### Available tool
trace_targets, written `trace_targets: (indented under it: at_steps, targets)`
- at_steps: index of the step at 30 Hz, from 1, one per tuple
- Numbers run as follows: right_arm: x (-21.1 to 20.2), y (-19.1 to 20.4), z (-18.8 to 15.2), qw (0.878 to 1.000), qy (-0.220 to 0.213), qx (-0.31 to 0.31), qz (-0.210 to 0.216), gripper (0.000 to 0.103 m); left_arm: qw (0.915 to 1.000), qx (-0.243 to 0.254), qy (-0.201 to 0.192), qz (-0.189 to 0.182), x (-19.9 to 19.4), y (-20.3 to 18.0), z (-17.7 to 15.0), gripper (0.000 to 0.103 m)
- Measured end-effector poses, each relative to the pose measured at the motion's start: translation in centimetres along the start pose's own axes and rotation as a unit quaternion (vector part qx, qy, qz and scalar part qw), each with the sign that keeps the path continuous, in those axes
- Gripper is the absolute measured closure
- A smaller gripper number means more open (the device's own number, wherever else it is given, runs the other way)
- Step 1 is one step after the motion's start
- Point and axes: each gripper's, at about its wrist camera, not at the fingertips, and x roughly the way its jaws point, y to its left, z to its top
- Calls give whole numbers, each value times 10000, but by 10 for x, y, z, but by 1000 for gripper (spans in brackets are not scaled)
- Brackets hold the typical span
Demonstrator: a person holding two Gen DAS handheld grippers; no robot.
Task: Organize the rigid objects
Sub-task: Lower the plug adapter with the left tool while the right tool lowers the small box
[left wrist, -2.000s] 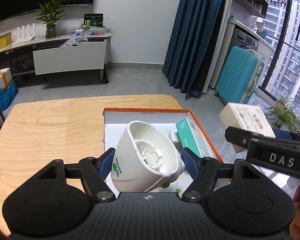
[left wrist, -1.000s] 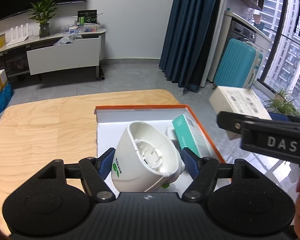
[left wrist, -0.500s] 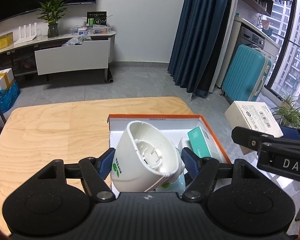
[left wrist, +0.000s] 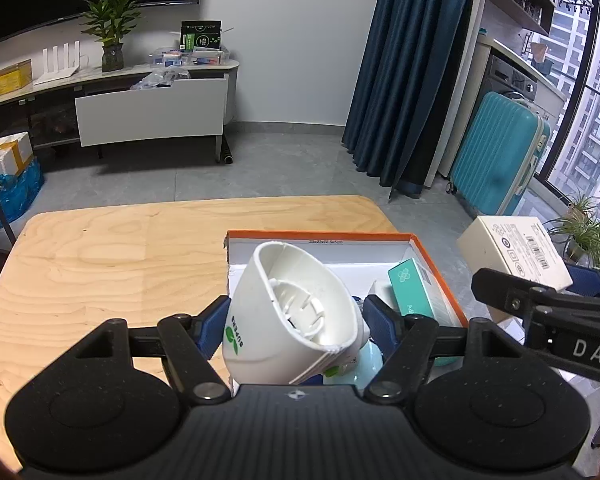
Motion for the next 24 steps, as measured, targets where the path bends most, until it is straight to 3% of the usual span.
trace_targets:
  at_steps: [24]
  targets:
    - [5, 5, -11, 9999, 145, -4, 50, 11, 10000, 47, 38, 16, 8, 3, 5, 30]
